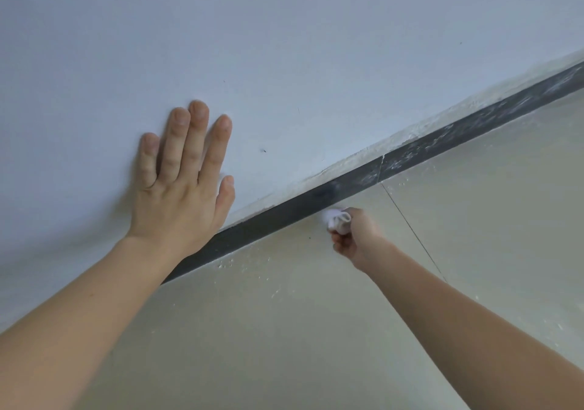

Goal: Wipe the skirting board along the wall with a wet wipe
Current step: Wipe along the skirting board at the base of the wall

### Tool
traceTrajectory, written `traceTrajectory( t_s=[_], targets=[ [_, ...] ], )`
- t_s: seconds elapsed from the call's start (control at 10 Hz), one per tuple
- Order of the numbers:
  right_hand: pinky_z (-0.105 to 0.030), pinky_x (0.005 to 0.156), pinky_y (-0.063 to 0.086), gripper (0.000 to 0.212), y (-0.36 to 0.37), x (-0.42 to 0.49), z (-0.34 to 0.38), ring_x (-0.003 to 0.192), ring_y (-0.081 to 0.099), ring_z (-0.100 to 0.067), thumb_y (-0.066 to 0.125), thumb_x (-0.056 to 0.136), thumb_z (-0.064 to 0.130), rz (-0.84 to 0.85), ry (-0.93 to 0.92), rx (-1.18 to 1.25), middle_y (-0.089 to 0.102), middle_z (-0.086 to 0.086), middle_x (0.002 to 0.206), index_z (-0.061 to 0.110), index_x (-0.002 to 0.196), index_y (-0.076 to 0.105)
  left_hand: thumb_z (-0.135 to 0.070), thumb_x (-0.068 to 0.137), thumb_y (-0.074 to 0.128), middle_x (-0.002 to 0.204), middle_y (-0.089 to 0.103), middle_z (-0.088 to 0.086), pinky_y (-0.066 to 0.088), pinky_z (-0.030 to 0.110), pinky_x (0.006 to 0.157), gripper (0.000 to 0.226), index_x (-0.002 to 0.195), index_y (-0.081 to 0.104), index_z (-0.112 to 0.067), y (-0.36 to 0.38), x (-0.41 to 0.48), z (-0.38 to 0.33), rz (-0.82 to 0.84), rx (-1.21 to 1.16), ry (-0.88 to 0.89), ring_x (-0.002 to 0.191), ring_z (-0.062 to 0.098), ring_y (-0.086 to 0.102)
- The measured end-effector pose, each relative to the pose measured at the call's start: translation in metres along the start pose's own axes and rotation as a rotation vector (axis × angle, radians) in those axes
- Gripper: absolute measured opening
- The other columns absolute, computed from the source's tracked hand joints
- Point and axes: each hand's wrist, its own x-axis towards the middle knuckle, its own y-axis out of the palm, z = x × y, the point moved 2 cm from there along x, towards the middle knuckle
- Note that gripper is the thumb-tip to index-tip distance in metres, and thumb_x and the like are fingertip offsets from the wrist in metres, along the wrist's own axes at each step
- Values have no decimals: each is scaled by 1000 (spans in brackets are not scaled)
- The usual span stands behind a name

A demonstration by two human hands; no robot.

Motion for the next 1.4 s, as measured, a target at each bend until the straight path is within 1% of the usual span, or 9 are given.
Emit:
traceTrajectory(
  t_s=[0.2, 0.4, 0.5, 0.6, 0.8, 1.1, 1.2, 1.3, 1.4],
  targets=[
    [-24, 51, 46, 7, 35, 5, -2, 59, 53, -15, 44, 97, 13, 88, -31, -63, 53, -6, 76, 11, 102, 48, -32, 97, 35, 155, -30, 4, -20, 37, 116, 73, 153, -7, -14, -4, -1, 0, 26, -8, 5, 143, 17, -27],
    [-23, 52, 46, 16, -25, 29, 35, 59, 54, -12, 43, 95, 10, -132, -161, 177, 53, -4, 77, 14, 85, 53, -32, 94, 41, 154, -26, 19, -20, 40, 114, 82, 150, -15, -10, -3, 5, -15, 52, -1, -69, 143, 28, -25],
    [-22, 53, 46, 17, -53, 31, 46, 50, 54, -10, 47, 93, 13, -303, -214, 342, 59, -3, 67, 15, 82, 60, -31, 92, 43, 151, -1, 25, -15, 42, 115, 82, 150, -12, -12, -9, 12, -30, 79, -75, -70, 140, 36, -10],
    [-21, 48, 42, 17, -46, 21, 37, 46, 52, -13, 47, 92, 14, -248, -188, 220, 58, -4, 64, 16, 80, 58, -29, 91, 43, 155, 1, 16, -12, 42, 116, 81, 151, -10, -16, -15, 29, -45, 53, -140, 26, 145, 27, -20],
    [-21, 45, 44, 12, 19, -2, 8, 60, 56, -21, 45, 95, 12, 152, -11, -161, 60, -13, 75, 7, 90, 54, -26, 91, 40, 158, -7, 7, -7, 39, 116, 78, 155, -3, -12, -16, 85, -69, -22, -75, 230, 146, 24, -4],
    [-14, 50, 31, 25, -59, 2, 96, 49, 37, -10, 41, 71, -10, -125, -186, 35, 32, -5, 58, 13, 61, 40, -31, 95, 33, 157, -12, 9, -9, 36, 115, 73, 154, -3, -8, -3, 99, -77, -89, 168, 292, 145, 21, 0],
    [-18, 41, 38, 27, -80, 8, 99, 41, 43, -11, 37, 85, -5, -258, -295, 413, 39, 2, 33, 10, 65, 46, -32, 95, 31, 157, -14, 10, -9, 37, 114, 73, 154, -6, -8, -4, 99, -78, -95, 208, 289, 146, 22, -1],
    [-20, 44, 47, 20, -75, 10, 75, 56, 52, -13, 42, 95, 12, -273, -294, 419, 53, 1, 60, 16, 77, 49, -31, 96, 32, 157, -15, 10, -10, 36, 115, 73, 154, -5, -9, -3, 98, -77, -87, 200, 282, 147, 23, -12],
    [-20, 45, 49, 12, -40, 5, 42, 62, 55, -14, 46, 96, 15, -76, -155, 92, 52, -4, 79, 15, 84, 49, -29, 96, 32, 158, -16, 9, -12, 36, 115, 71, 154, -4, -9, -2, 98, -77, -81, 172, 269, 144, 19, -22]
  ],
)
